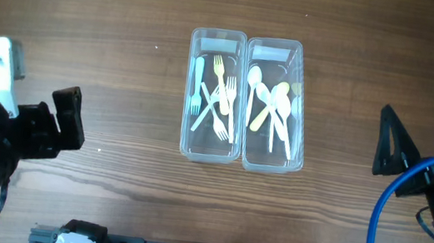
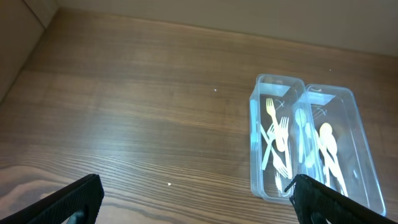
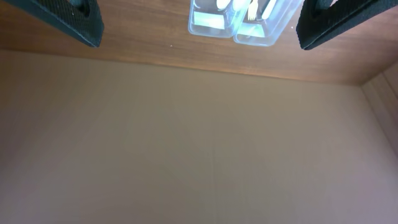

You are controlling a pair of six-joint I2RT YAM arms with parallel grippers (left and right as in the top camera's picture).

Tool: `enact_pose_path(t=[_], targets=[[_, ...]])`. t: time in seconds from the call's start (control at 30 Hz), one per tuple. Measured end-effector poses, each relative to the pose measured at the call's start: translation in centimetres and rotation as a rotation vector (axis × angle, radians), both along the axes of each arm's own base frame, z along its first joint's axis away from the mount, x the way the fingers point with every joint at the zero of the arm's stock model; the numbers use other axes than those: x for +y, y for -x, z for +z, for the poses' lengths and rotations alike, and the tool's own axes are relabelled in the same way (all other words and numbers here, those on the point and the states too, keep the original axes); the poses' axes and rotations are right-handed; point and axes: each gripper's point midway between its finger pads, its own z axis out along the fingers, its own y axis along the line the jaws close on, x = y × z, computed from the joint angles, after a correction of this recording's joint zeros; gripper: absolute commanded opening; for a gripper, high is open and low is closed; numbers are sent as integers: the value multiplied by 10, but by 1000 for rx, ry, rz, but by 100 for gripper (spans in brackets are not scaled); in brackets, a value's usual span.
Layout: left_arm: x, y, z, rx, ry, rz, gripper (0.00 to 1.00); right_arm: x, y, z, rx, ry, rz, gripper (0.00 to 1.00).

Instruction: Pack container

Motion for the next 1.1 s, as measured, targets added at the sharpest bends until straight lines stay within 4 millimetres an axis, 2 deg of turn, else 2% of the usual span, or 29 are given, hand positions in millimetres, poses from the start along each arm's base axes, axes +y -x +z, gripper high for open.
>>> enact_pose_path(t=[0.47,0.7,0.9,1.1], targets=[[0,0,0,0,0,0,100,0,1,-11,48,-6,1,100],[0,0,0,0,0,0,100,0,2,-19,107,-125,-14,100],[0,0,0,0,0,0,100,0,0,-5,47,-115,-11,100],[0,0,0,0,0,0,100,0,0,-7,33,-21,-2,100]])
